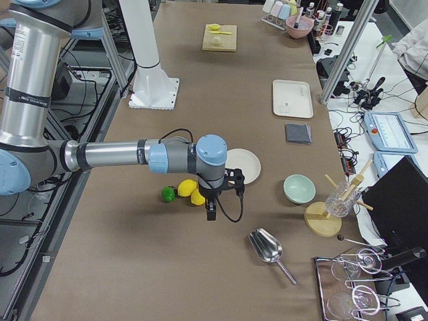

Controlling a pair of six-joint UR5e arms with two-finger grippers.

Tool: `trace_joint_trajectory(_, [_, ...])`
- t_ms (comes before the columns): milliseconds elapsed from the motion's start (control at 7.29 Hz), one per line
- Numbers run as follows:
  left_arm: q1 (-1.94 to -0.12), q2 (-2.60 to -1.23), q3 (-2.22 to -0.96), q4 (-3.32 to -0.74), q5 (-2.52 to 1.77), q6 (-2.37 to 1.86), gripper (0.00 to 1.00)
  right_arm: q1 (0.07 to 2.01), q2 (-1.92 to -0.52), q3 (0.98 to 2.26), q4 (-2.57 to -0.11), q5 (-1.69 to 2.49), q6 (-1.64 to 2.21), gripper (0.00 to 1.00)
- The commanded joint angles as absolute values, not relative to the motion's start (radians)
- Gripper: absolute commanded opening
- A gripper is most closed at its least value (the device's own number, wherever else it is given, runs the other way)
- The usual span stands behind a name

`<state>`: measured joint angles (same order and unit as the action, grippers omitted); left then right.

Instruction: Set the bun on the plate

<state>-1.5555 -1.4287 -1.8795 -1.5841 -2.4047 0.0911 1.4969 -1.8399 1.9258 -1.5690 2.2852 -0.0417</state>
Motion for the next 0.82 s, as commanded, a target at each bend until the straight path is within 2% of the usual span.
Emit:
trace_joint_trajectory(0, [-1.559,-1.462,-1.873,-1.763,-2.402,0.084,0.98,1.505,-1.838,1.927,-1.413,2.278,-0.016,1.00])
trace_joint_trajectory(137, [-1.562,-1.580,-1.794,-1.834,-2.419,0.080,0.98,1.517,-1.835,1.930,-1.379,2.281,0.014,1.00])
trace_joint_trajectory(685, [-1.562,-1.536,-1.790,-2.013,-2.565,0.071,0.98,1.494,-1.798,1.901,-1.324,2.334,0.257,1.00])
